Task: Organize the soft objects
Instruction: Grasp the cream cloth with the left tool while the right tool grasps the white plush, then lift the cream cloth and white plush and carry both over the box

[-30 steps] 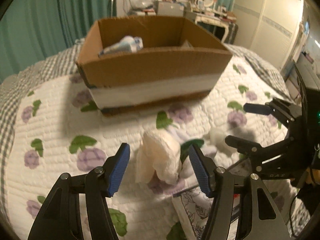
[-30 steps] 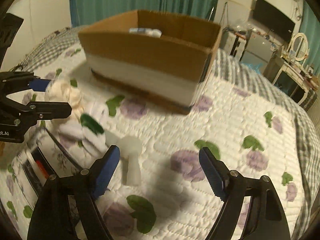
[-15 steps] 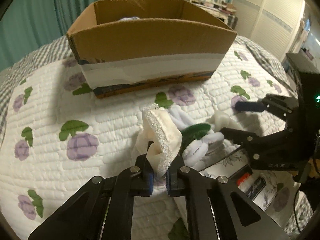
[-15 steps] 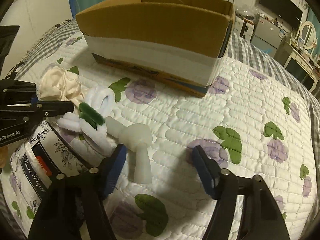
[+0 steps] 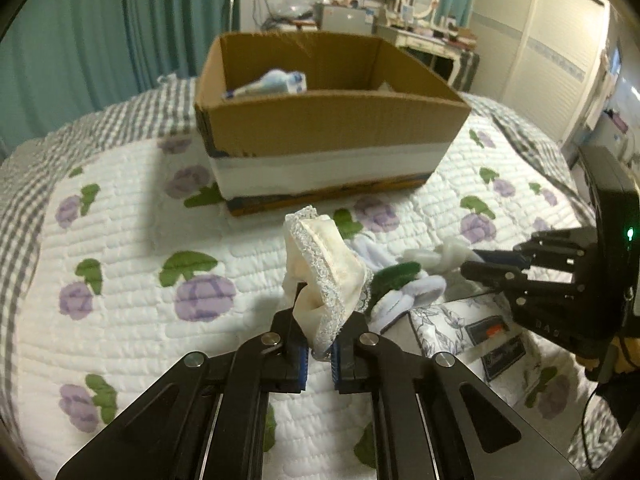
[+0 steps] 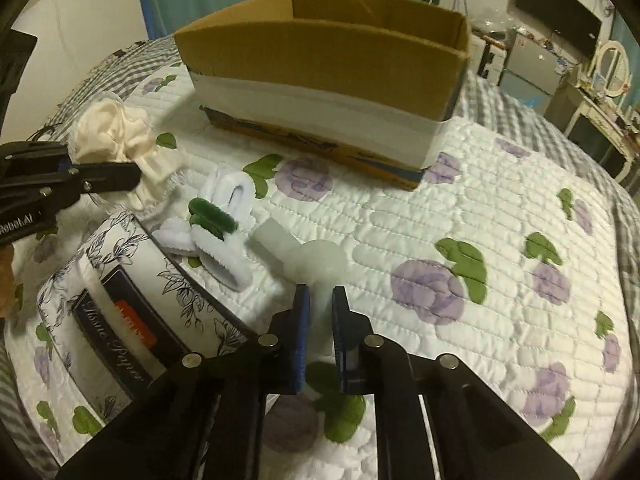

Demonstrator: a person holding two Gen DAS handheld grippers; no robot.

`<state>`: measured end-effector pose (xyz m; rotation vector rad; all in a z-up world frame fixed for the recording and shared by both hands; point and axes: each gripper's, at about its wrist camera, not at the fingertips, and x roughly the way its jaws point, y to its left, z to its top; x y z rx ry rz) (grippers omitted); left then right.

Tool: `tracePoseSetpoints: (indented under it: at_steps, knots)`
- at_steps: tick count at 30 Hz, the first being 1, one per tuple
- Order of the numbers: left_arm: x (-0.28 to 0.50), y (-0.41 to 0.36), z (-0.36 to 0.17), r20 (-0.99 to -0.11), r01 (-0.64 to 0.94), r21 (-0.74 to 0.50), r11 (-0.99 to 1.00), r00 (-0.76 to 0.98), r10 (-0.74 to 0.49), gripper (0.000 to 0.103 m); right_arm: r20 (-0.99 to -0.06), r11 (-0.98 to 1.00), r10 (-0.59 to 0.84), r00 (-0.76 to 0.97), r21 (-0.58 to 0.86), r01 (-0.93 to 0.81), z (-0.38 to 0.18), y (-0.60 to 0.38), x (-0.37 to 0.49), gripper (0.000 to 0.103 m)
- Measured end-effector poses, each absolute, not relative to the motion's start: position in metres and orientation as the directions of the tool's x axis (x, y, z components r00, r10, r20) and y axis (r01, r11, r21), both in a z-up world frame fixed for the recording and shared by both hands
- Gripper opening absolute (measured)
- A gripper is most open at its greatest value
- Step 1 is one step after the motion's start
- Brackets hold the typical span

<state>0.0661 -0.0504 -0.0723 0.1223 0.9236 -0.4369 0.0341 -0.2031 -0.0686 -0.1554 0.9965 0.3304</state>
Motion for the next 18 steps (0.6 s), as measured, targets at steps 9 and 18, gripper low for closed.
tracePoseSetpoints:
  at_steps: [9, 18]
  knots:
    - [0.052, -0.041, -0.043, -0.745, 0.400, -0.084, 0.913, 0.583, -0.324, 0.007, -0.801, 0.960, 0.160, 0.577, -0.011, -0.281, -0.040, -0.212, 0.007, 0.007]
    - [0.032, -0.037, -0.006, -0.685, 0.397, -0.071, 0.915, 0.648, -0.333, 0.007, -0.708, 0.972, 0.154, 0.689, -0.018, -0.236, 0.016, -0.214, -0.020, 0.007]
